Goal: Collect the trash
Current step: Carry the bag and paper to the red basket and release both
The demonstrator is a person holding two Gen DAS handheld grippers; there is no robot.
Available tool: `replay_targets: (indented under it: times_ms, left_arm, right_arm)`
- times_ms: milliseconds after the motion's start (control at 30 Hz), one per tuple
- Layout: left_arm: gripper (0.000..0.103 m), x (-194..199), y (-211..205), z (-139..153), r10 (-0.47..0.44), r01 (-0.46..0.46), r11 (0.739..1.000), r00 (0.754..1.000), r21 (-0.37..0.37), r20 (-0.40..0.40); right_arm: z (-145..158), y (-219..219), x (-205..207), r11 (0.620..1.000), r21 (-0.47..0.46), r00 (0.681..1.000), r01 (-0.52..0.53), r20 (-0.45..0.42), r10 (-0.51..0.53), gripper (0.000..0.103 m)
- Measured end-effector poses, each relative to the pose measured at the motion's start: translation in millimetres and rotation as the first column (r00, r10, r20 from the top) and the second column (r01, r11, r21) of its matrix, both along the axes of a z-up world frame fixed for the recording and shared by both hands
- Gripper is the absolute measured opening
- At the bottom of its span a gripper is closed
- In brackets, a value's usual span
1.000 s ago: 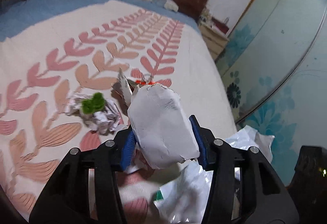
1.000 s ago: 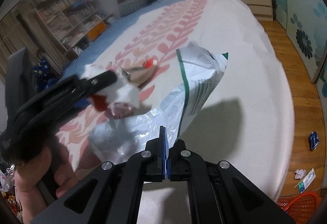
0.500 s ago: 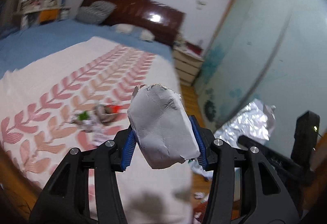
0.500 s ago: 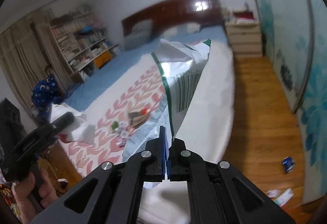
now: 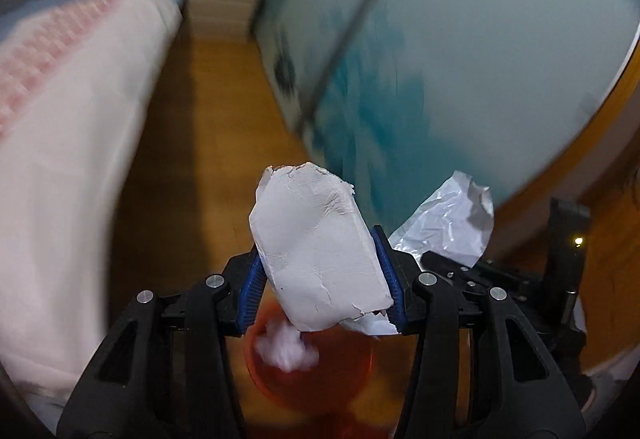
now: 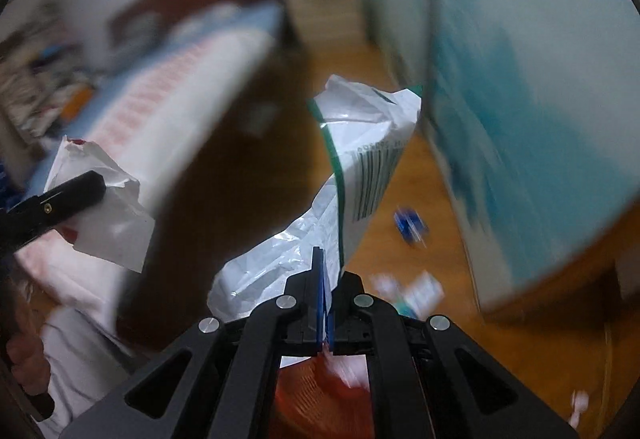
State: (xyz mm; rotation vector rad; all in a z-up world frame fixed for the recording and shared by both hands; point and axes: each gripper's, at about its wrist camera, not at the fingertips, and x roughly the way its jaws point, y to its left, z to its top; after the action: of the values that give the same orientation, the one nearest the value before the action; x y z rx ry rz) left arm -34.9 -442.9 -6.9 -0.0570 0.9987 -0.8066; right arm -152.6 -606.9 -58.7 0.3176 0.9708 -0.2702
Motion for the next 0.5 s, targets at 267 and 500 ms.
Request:
replay_targets:
  times_ms: [267,500]
  left_arm:
    - [0.05,-15.1,-68.1,-125.1,-0.112,0.171,0.964,0.957,0.206,-0.269]
    - [0.05,-19.8,-84.5,-139.3,-0.14,0.218,0.936,0.95,0.275,-0.278]
  right_arm:
    - [-129.1,-27.1,-37.5,0.989,0.123,0.968,0.084,-0.244,-0.052,0.003]
    - [-152.3,-13.0,-27.1,0.983,0.155,0.961,0.094,-0.273,-0.049,0.003]
